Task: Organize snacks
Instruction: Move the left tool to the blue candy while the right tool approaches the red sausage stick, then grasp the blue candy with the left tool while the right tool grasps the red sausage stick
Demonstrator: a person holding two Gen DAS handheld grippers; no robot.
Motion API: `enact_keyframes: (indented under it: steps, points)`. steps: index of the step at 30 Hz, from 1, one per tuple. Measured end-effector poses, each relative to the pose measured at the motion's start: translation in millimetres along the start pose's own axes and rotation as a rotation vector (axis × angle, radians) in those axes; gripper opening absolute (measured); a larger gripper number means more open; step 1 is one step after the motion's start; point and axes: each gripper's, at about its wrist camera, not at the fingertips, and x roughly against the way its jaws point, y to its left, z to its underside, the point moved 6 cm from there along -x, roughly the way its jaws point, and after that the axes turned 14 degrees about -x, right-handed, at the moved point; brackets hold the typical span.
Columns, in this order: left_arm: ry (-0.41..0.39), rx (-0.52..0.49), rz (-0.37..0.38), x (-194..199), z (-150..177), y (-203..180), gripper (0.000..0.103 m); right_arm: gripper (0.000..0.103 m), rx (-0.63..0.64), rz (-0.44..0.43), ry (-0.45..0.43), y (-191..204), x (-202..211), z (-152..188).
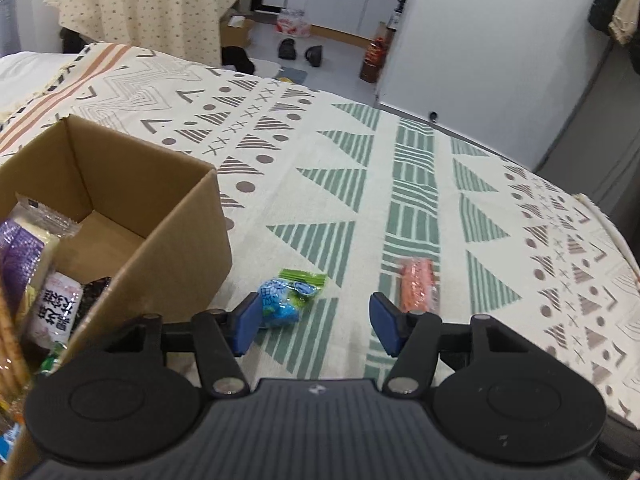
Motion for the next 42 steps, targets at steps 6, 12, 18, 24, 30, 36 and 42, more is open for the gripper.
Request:
enact_keyframes:
  steps: [6, 12, 18, 24, 30, 36, 42]
  points:
    - [-0.003, 0.024, -0.031, -16.4, -2.4, 1.2, 0.06, 0.053, -0.006, -0.013, -0.015, -3.7, -9.1, -2.7]
    - [0.028, 0.051, -0.025, -30.7, -1.2, 8.4, 0.059, 0.053, 0.017, -0.02, -0.012, 2.1, -20.0, -1.8]
    - [0.053, 0.098, -0.036, -35.8, 6.2, 20.2, 0.028, 0.053, 0.032, -0.019, -0.035, 6.7, -28.2, -2.7]
    - [0.023, 0.096, -0.011, -30.2, 2.1, 22.1, 0.024, 0.054, 0.075, -0.018, -0.054, 15.1, -35.2, -0.4]
    - [0.034, 0.102, 0.008, -31.3, 2.1, 22.4, 0.024, 0.053, 0.121, 0.004, -0.083, 25.6, -45.0, 4.9]
    - [0.044, 0.085, 0.023, -31.7, 4.2, 20.7, 0.024, 0.035, 0.211, 0.09, -0.089, 28.9, -47.7, 7.7]
    - [0.03, 0.081, 0.017, -25.6, 8.5, 21.3, 0.024, 0.031, 0.22, 0.1, -0.061, 28.1, -42.9, 8.0]
